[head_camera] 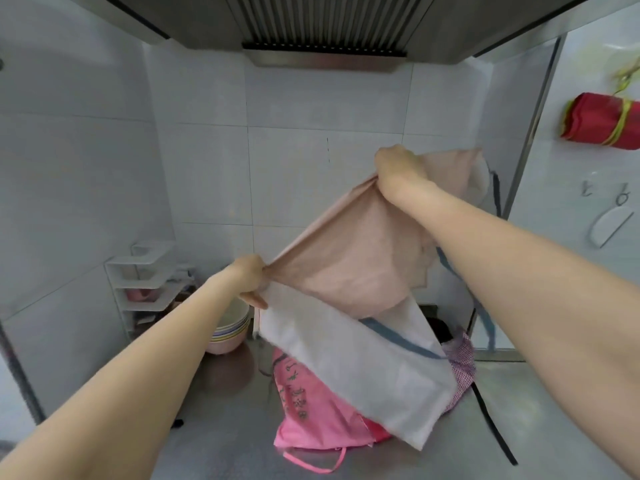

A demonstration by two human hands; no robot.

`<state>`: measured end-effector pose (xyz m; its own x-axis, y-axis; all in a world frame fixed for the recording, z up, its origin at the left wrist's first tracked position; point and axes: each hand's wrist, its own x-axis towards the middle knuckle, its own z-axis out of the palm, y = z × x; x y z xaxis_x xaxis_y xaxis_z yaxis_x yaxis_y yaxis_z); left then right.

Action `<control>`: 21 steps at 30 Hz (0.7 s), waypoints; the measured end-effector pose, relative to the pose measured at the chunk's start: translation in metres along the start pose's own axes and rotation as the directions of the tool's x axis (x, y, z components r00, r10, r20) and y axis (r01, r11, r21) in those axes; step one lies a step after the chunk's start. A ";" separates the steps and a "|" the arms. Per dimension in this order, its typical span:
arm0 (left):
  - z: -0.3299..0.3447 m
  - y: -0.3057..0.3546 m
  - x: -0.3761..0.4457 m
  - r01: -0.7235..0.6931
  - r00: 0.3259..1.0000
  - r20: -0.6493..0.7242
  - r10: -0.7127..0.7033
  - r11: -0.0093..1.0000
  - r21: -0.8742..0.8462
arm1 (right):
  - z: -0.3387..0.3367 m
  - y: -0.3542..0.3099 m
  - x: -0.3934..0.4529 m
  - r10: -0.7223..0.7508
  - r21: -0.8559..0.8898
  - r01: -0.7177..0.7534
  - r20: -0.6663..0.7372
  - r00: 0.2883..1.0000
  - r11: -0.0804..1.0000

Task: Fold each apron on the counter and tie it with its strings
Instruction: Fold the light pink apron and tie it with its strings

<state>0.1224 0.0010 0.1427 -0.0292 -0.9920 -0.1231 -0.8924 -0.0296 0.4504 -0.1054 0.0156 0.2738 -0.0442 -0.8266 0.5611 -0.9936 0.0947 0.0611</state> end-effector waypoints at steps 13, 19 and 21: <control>-0.017 0.066 -0.007 -0.406 0.914 -0.073 0.400 0.909 -0.100 | 0.025 -0.010 -0.019 -0.157 0.128 0.110 0.456 0.876 0.986; -0.007 0.080 0.002 -0.321 0.927 0.159 0.339 0.938 -0.128 | 0.030 0.002 -0.037 -0.214 0.334 0.006 0.592 0.777 0.943; -0.017 0.083 -0.001 -0.362 0.931 0.072 0.357 0.928 0.087 | 0.041 0.012 -0.049 -0.163 0.357 -0.131 0.683 0.712 0.925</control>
<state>0.0557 -0.0030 0.1958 -0.3778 -0.9257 -0.0176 -0.8569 0.3424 0.3854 -0.1190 0.0347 0.2134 0.0598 -0.9829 -0.1744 -0.9501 -0.0024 -0.3119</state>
